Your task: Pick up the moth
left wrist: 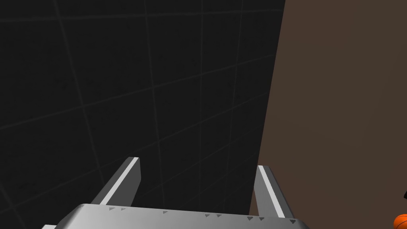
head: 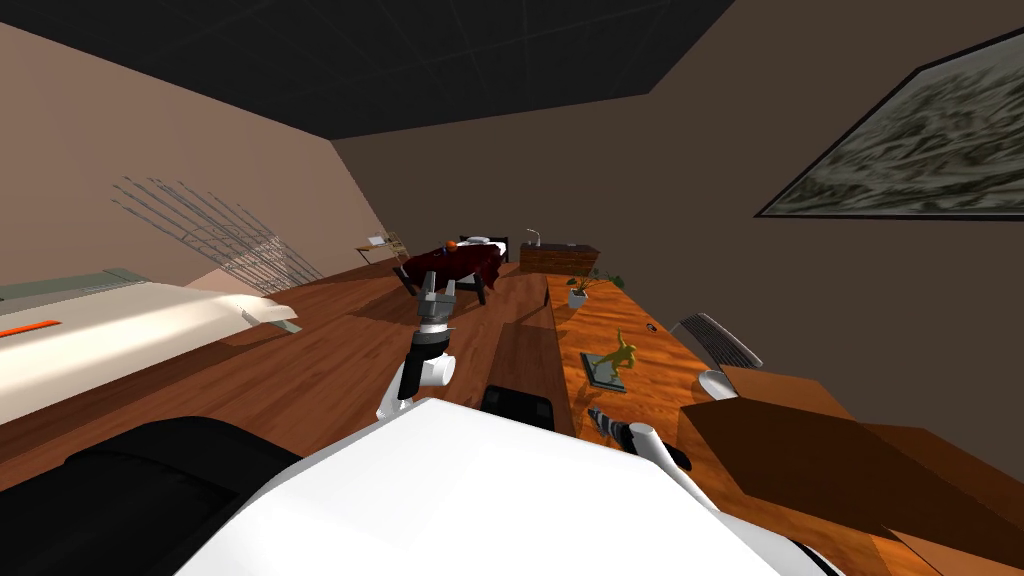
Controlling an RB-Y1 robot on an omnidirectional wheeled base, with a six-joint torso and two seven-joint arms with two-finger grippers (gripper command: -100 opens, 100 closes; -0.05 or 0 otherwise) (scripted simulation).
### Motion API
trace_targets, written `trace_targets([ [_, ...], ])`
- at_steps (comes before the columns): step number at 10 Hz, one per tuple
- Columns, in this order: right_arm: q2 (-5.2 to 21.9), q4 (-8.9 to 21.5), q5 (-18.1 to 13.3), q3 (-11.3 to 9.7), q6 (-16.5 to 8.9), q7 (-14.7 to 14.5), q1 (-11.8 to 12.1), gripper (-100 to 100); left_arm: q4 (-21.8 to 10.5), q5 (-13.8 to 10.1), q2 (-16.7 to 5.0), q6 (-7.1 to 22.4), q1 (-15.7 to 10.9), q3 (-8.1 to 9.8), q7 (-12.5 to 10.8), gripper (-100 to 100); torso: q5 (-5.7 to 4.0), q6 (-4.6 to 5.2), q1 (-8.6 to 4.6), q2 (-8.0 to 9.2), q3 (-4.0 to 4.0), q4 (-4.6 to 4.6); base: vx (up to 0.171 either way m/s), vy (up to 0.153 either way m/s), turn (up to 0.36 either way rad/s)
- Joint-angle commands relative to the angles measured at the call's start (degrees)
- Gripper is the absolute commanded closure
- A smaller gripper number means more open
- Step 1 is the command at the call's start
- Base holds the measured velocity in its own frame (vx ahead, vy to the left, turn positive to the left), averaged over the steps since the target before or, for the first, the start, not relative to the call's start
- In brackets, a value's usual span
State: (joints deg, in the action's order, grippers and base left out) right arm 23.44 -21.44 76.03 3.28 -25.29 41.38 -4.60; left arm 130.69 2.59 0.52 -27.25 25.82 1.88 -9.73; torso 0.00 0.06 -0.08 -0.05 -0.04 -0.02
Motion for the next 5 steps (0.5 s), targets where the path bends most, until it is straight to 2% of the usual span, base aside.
trace_targets([
  [1, -1.19, 0.96, -1.32, 0.07, 1.01, -1.65, 0.44, -100, 0.00, 0.00, 0.00, 0.00, 0.00, 0.00, 0.00, 0, 0.00, 0.00, 0.00, 0.00, 0.00, 0.00, 0.028, -0.040, -0.011],
  [2, -1.19, 0.96, -1.32, 0.07, 1.01, -1.65, 0.44, -100, 0.00, 0.00, 0.00, 0.00, 0.00, 0.00, 0.00, 0, 0.00, 0.01, -0.01, -0.01, 0.00, 0.00, 0.017, -0.040, -0.007],
  [3, -3.13, 1.30, -2.22, 0.63, 2.66, -2.05, 0.56, -100, 0.00, 0.00, 0.00, 0.00, 0.00, 0.00, 0.00, 0, 0.00, 0.00, 0.00, 0.01, 0.00, 0.00, 0.022, -0.071, -0.009],
  [5, -3.13, 1.30, -2.22, 0.63, 2.66, -2.56, 0.56, -100, 0.00, 0.00, 0.00, 0.00, 0.00, 0.00, 0.00, 0, -0.02, 0.00, -0.13, -0.02, -0.01, 0.00, 0.021, -0.058, 0.002],
])
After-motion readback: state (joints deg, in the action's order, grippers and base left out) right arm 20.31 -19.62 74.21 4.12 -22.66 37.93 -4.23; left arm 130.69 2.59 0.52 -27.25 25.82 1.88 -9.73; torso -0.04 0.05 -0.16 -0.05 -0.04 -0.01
